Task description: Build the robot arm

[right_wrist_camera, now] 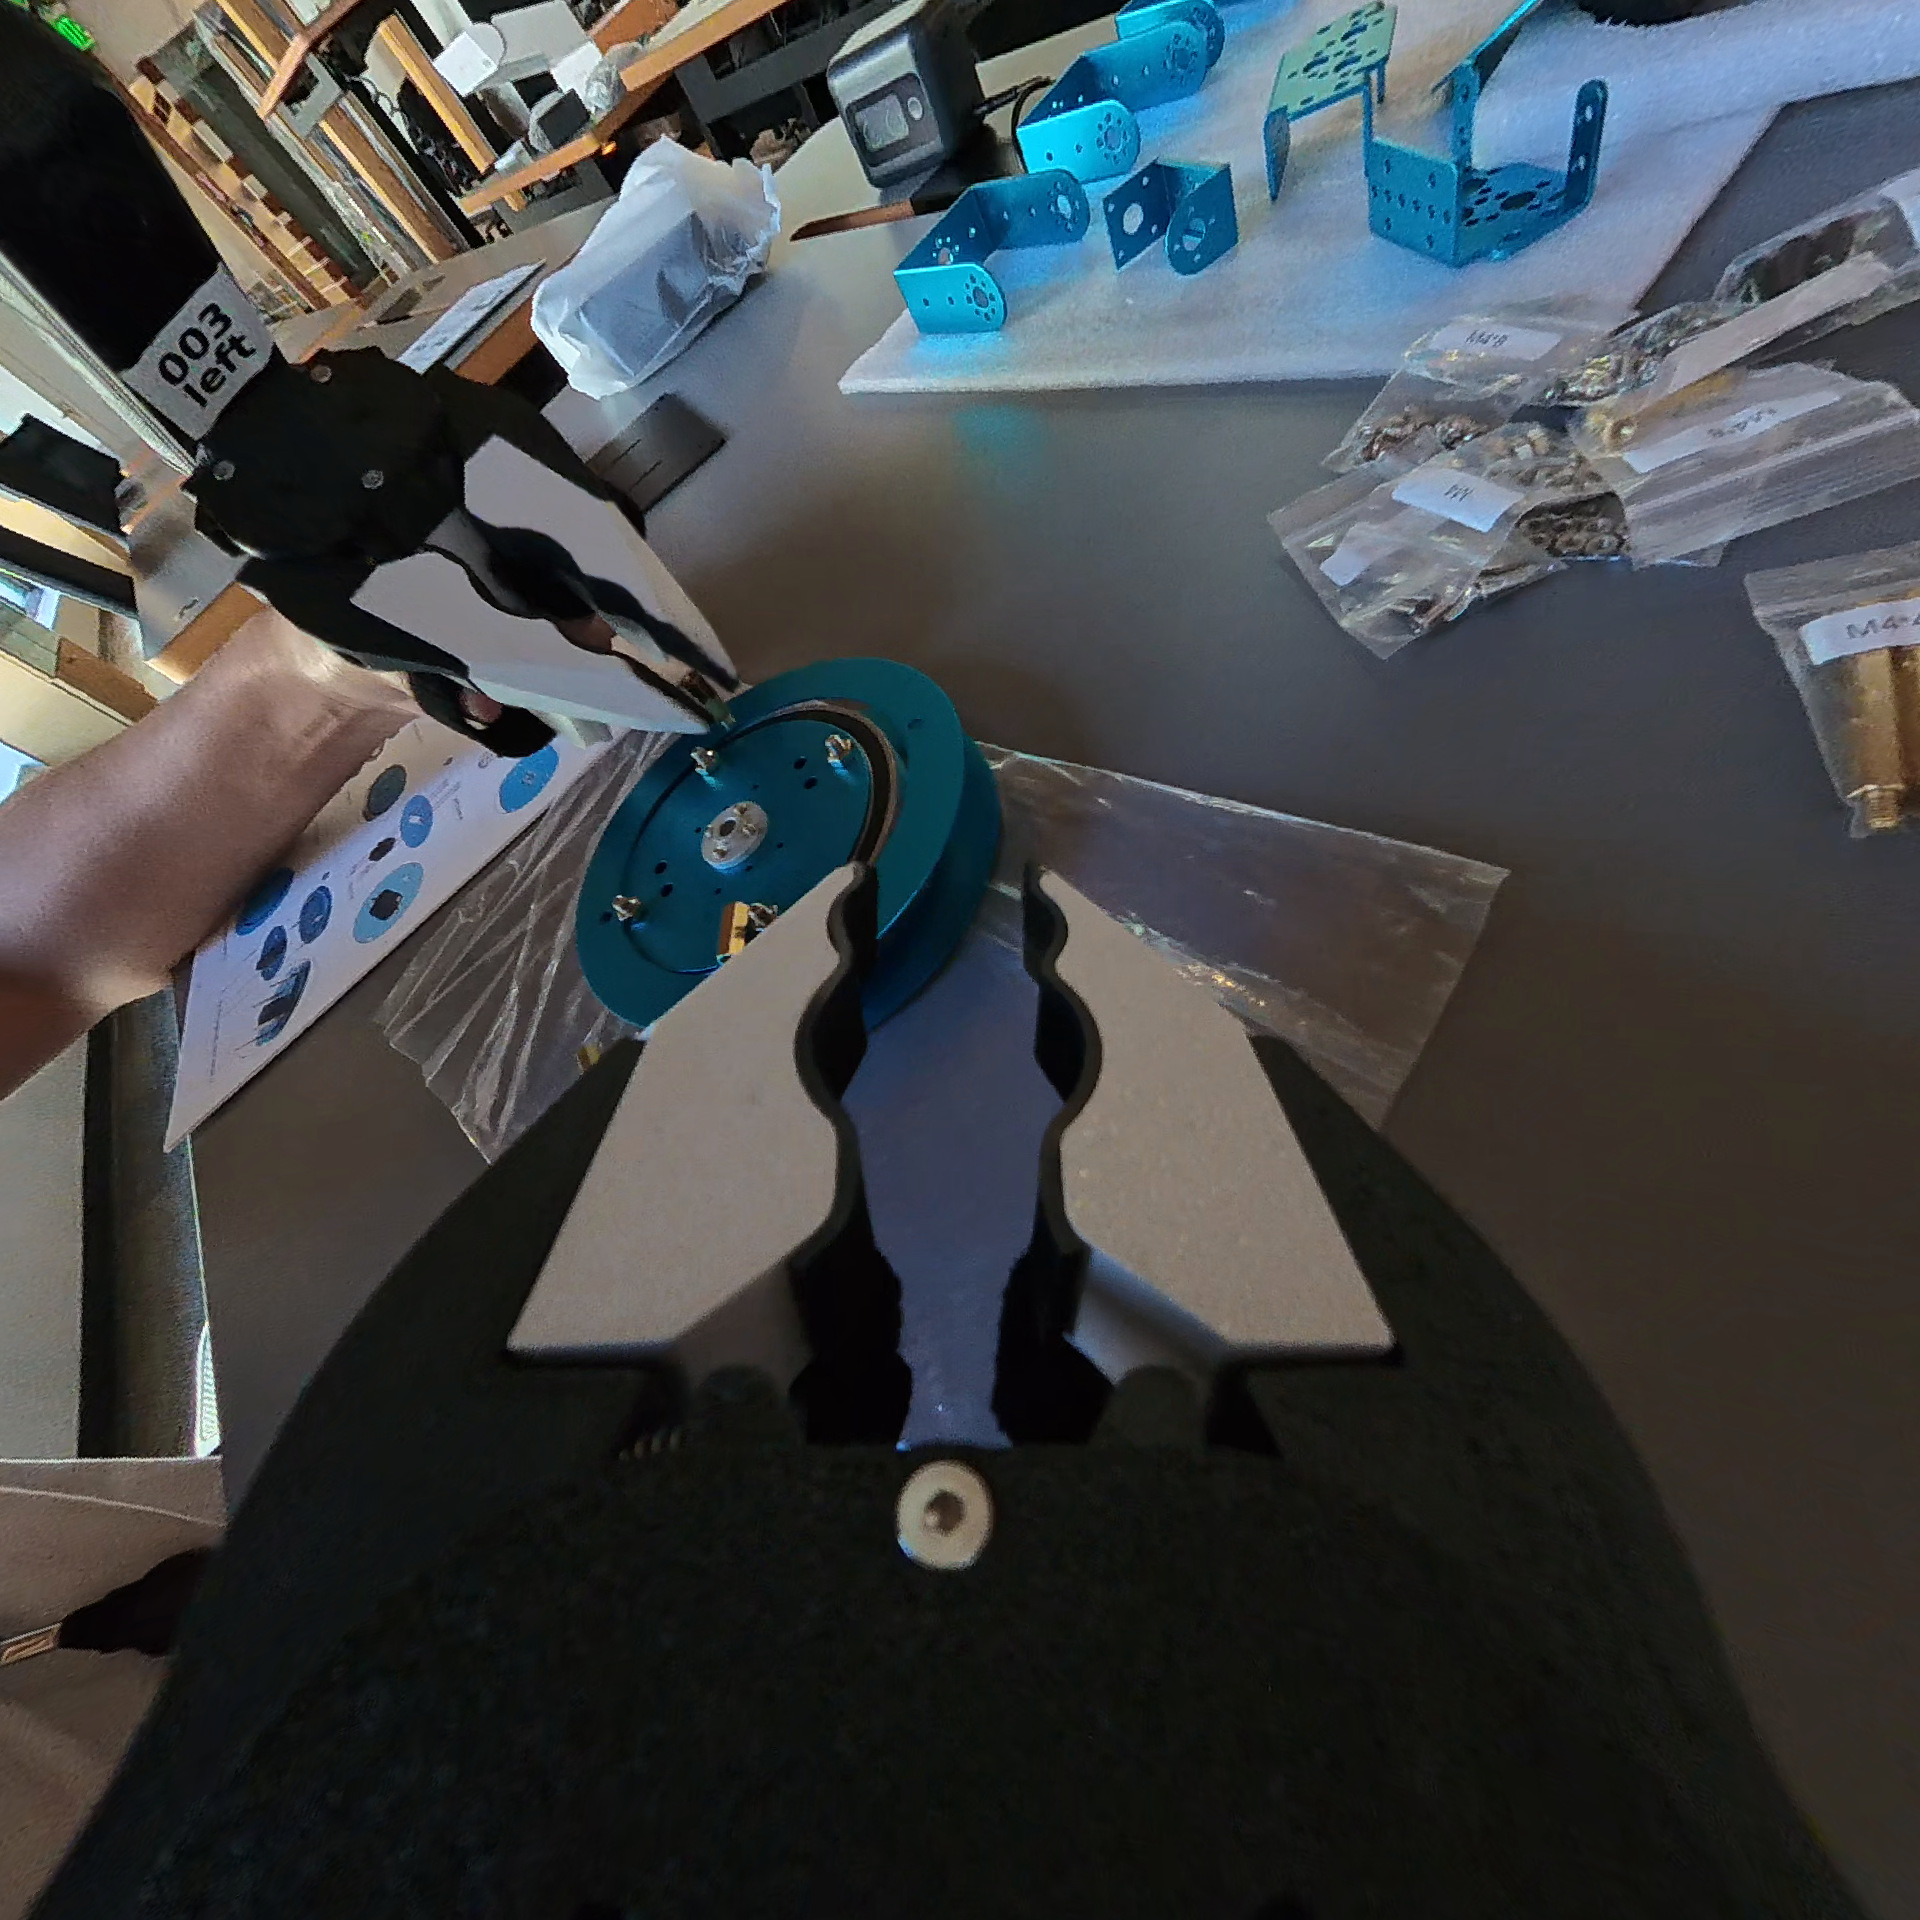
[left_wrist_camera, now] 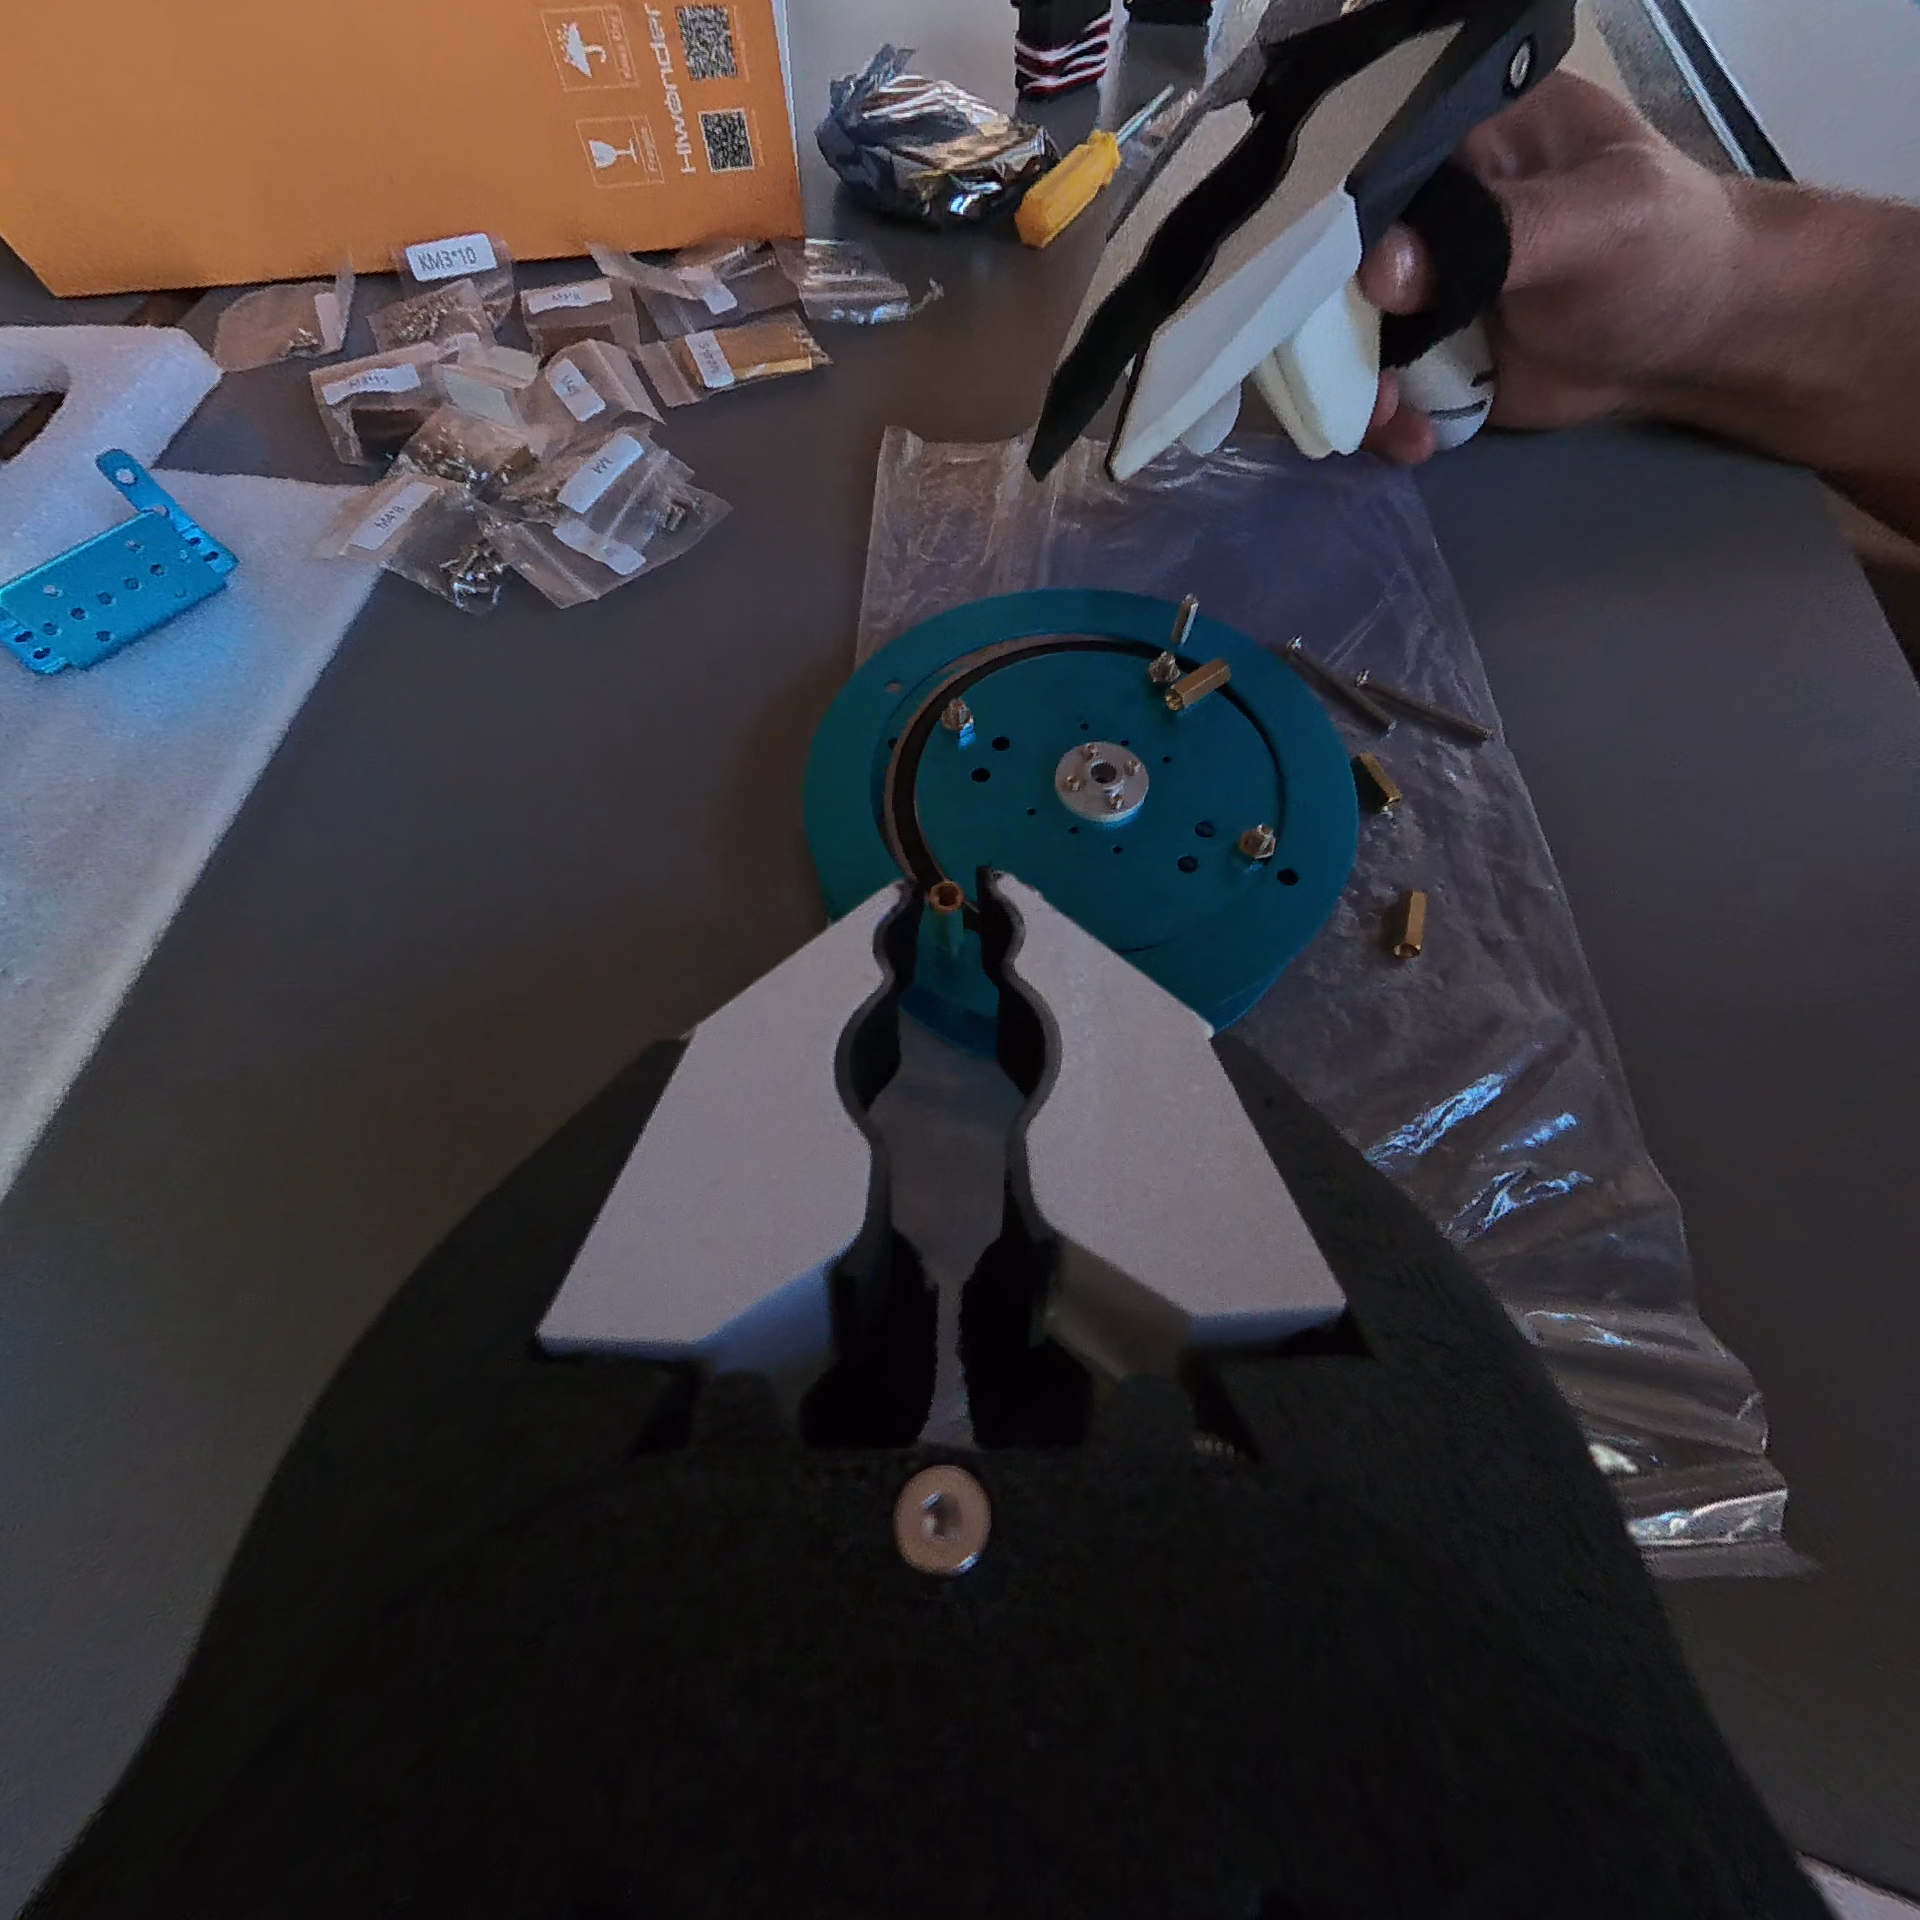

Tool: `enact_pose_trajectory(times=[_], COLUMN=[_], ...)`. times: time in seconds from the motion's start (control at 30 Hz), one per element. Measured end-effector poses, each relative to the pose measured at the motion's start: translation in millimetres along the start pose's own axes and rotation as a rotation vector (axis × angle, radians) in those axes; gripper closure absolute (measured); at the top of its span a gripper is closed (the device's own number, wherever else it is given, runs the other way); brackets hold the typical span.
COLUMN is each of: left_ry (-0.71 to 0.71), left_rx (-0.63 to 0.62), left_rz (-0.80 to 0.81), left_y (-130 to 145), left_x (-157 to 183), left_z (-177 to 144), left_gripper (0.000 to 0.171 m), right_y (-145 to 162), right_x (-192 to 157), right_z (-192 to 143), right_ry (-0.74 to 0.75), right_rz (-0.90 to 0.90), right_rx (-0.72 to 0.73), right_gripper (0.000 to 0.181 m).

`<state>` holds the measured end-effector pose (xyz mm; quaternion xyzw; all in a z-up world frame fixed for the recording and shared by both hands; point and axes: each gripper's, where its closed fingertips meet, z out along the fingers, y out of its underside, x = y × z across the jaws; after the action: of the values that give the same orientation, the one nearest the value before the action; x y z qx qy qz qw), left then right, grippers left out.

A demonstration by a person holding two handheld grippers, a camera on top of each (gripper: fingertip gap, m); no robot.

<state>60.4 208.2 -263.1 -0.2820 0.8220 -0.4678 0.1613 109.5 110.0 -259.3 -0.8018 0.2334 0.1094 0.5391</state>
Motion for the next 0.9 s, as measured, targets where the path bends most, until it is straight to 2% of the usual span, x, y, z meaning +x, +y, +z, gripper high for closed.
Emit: enact_pose_trajectory(times=[0.07, 0.9], left_ry=[-0.003, 0.050], left_rx=[-0.002, -0.036], left_rz=[0.008, -0.005], left_y=[1, 4], left_x=[0, 10], left_z=[-1, -7], left_gripper=[0.166, 0.167], right_y=[2, 4], right_x=[-1, -4], right_z=[1, 2], right_ry=[-0.003, -0.021], right_rz=[0.004, 0.014], right_rx=[-0.012, -0.025], right_gripper=[0.155, 0.154])
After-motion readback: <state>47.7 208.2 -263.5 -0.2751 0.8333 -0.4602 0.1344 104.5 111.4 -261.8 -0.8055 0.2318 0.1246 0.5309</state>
